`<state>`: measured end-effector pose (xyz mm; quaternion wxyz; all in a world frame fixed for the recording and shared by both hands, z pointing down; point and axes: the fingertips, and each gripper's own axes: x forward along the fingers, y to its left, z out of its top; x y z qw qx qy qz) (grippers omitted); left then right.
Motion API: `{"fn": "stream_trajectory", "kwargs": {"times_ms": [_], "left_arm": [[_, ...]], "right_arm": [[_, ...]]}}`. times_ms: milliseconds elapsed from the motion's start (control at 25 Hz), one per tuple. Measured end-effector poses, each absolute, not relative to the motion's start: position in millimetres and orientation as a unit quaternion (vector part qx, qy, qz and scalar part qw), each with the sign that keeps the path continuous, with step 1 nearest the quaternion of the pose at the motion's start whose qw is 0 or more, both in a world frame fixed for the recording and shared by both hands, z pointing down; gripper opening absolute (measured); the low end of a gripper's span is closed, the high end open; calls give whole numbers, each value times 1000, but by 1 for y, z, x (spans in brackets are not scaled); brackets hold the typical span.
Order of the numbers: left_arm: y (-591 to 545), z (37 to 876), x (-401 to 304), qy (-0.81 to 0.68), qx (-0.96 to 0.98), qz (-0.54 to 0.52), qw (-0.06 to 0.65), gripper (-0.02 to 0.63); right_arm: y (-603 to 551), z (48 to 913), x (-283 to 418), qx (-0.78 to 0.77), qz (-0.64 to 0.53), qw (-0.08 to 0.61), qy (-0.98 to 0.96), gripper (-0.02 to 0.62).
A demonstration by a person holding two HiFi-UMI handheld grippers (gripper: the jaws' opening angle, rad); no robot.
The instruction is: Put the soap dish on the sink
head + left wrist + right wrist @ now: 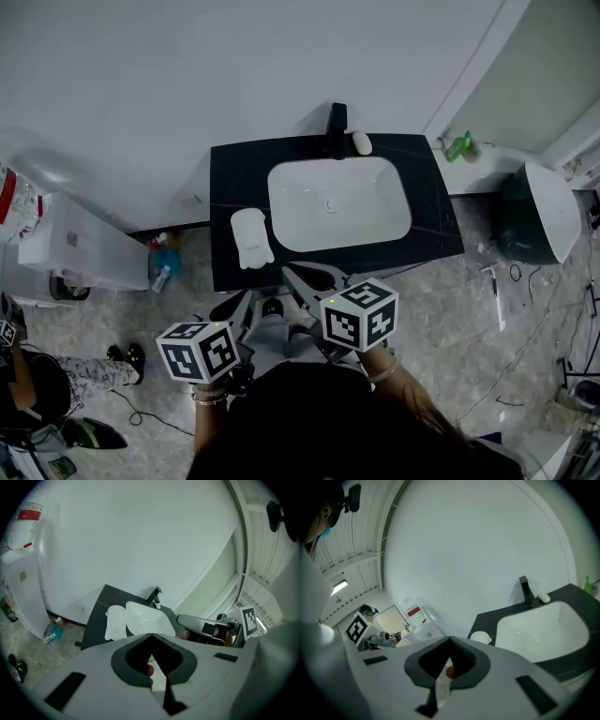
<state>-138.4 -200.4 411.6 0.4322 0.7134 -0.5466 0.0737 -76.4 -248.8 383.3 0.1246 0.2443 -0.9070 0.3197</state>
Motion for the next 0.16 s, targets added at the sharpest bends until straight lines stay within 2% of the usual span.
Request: {"fn": "stream_trajectory", "kwargs": {"times_ms": [160], "left_arm": [[-204,412,-141,-546,711,57,439,2]], "right_arm": [[-253,383,-80,244,322,116,-907,18]]}}
